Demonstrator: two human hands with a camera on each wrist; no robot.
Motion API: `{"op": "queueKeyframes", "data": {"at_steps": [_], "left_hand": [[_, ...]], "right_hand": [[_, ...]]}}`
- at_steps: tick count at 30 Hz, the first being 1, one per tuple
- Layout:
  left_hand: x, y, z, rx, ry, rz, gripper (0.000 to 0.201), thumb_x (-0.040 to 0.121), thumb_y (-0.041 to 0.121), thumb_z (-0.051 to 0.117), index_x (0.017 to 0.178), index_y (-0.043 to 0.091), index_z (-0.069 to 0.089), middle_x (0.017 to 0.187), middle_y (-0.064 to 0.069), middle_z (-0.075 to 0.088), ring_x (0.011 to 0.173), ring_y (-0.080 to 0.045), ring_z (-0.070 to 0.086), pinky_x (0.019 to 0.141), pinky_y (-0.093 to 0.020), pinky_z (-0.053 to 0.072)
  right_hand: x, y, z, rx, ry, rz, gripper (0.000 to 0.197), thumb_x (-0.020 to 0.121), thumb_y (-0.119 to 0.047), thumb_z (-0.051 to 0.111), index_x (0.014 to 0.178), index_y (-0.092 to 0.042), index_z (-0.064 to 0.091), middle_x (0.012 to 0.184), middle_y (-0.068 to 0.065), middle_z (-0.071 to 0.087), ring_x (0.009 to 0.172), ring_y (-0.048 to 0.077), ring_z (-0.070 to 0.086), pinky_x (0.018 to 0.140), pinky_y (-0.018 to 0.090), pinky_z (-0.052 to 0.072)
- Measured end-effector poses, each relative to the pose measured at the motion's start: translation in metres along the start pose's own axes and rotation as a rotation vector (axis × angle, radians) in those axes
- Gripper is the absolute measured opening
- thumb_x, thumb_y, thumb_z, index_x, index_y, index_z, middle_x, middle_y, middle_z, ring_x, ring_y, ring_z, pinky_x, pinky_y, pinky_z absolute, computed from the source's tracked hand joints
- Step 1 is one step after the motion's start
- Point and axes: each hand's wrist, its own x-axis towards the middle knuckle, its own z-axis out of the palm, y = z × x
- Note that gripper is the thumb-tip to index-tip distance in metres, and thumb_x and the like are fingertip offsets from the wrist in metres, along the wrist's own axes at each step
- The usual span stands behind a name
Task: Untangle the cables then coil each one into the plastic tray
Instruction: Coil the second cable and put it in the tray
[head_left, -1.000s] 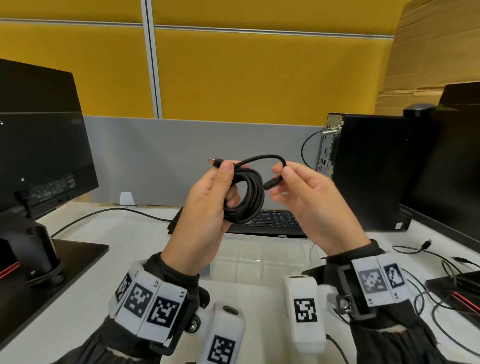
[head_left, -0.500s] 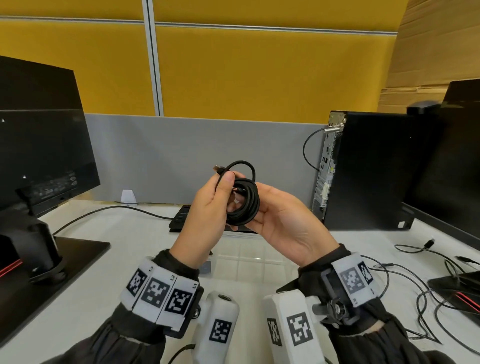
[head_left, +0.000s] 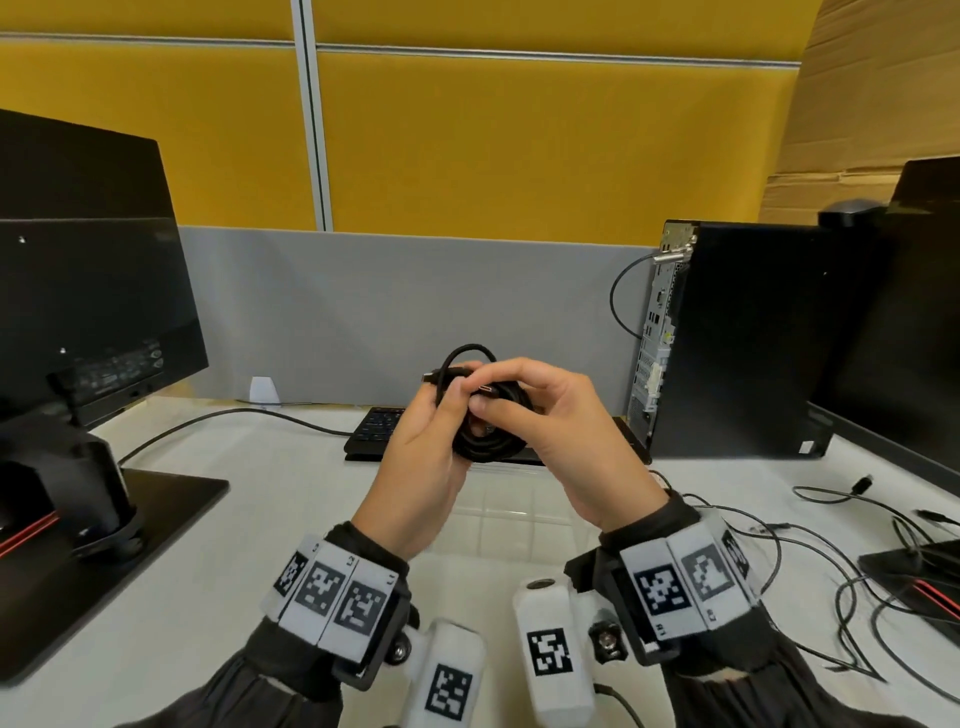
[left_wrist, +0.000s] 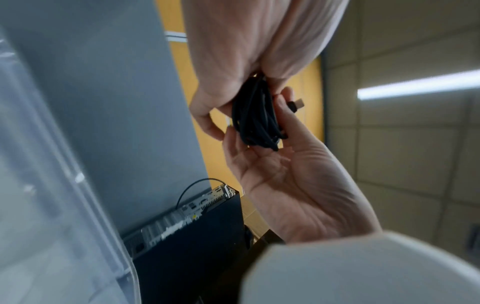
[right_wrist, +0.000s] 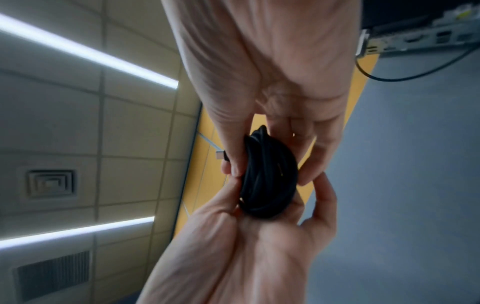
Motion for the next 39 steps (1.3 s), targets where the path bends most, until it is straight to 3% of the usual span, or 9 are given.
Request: {"op": "queueKeyframes", "data": {"at_steps": [3,7,11,16,21,23,27,32,39], "left_hand": [[-0.005,-0.002,-0.003,-0.128,0.015,0.004,0.035,0.097,0.021,0.036,0.124,0.003,0.050,0.121,-0.022,0.059,0.117,-0.028,0.056,0.102,-0.041,0.044],[-0.012,-0.007,-0.009,-0.142,0.037,0.019,0.046,0.087,0.025,0.046,0.124,-0.002,0.046,0.102,-0.020,0.049,0.101,-0.030,0.045,0.095,-0.036,0.048],[-0.017,-0.015,-0.015,-0.097,0.057,0.016,0.044,0.084,0.024,0.048,0.123,0.003,0.047,0.082,-0.012,0.046,0.087,-0.025,0.045,0.086,-0.029,0.050],[-0.014,-0.027,-0.022,-0.053,0.070,-0.052,0.031,0.097,0.014,0.040,0.121,-0.003,0.049,0.071,-0.004,0.042,0.060,-0.006,0.044,0.078,-0.027,0.042],[-0.013,-0.029,-0.031,0.051,0.099,-0.094,0.017,0.097,0.017,0.043,0.085,0.010,0.054,0.059,0.006,0.043,0.053,-0.003,0.040,0.060,-0.019,0.035],[-0.012,-0.029,-0.033,0.123,0.095,-0.065,0.015,0.096,0.019,0.045,0.086,0.010,0.051,0.060,0.005,0.042,0.051,-0.002,0.041,0.053,-0.013,0.036],[-0.010,-0.031,-0.034,0.216,0.110,0.084,0.013,0.095,0.014,0.047,0.104,0.011,0.054,0.067,0.010,0.050,0.056,-0.001,0.044,0.060,-0.011,0.042],[-0.010,-0.039,-0.033,0.248,0.174,0.111,0.018,0.094,0.010,0.047,0.111,0.010,0.051,0.070,0.007,0.050,0.057,0.004,0.050,0.062,-0.009,0.042],[-0.011,-0.039,-0.038,0.295,0.207,0.131,0.016,0.093,0.008,0.050,0.108,0.013,0.052,0.075,-0.003,0.050,0.054,-0.002,0.047,0.062,-0.016,0.047]], "right_hand": [[-0.002,0.001,0.007,-0.053,0.030,-0.047,0.015,0.084,-0.002,0.065,0.090,-0.013,0.073,0.083,-0.008,0.070,0.077,0.012,0.063,0.078,0.022,0.050],[-0.005,0.008,0.010,-0.285,0.155,-0.125,0.017,0.078,-0.009,0.073,0.085,-0.024,0.075,0.100,-0.004,0.063,0.098,0.001,0.058,0.089,0.018,0.044],[-0.012,0.018,0.012,-0.322,0.181,-0.128,0.020,0.074,-0.008,0.075,0.082,-0.027,0.074,0.097,0.000,0.062,0.094,-0.005,0.057,0.083,0.007,0.041],[-0.020,0.031,0.006,-0.397,0.272,-0.165,0.021,0.075,-0.010,0.075,0.077,-0.030,0.070,0.084,-0.001,0.064,0.082,0.003,0.061,0.073,0.013,0.047],[-0.031,0.027,-0.009,-0.421,0.345,-0.186,0.021,0.078,-0.013,0.074,0.075,-0.033,0.067,0.076,-0.008,0.067,0.077,0.020,0.067,0.075,0.034,0.055],[-0.036,0.022,-0.013,-0.385,0.337,-0.167,0.017,0.079,-0.012,0.073,0.076,-0.028,0.068,0.069,-0.011,0.065,0.074,0.022,0.067,0.074,0.035,0.056],[-0.039,0.015,-0.024,-0.438,0.119,0.022,0.010,0.084,-0.013,0.067,0.083,-0.023,0.064,0.065,-0.011,0.063,0.072,0.015,0.064,0.077,0.036,0.053],[-0.032,0.019,-0.017,-0.942,-0.298,0.146,0.023,0.097,-0.016,0.045,0.116,-0.022,0.055,0.086,-0.010,0.042,0.080,0.008,0.049,0.076,0.019,0.041],[-0.017,0.020,-0.002,-0.920,-0.354,0.283,0.011,0.097,-0.010,0.035,0.095,-0.013,0.044,0.097,0.005,0.054,0.078,0.015,0.046,0.066,0.026,0.036]]}}
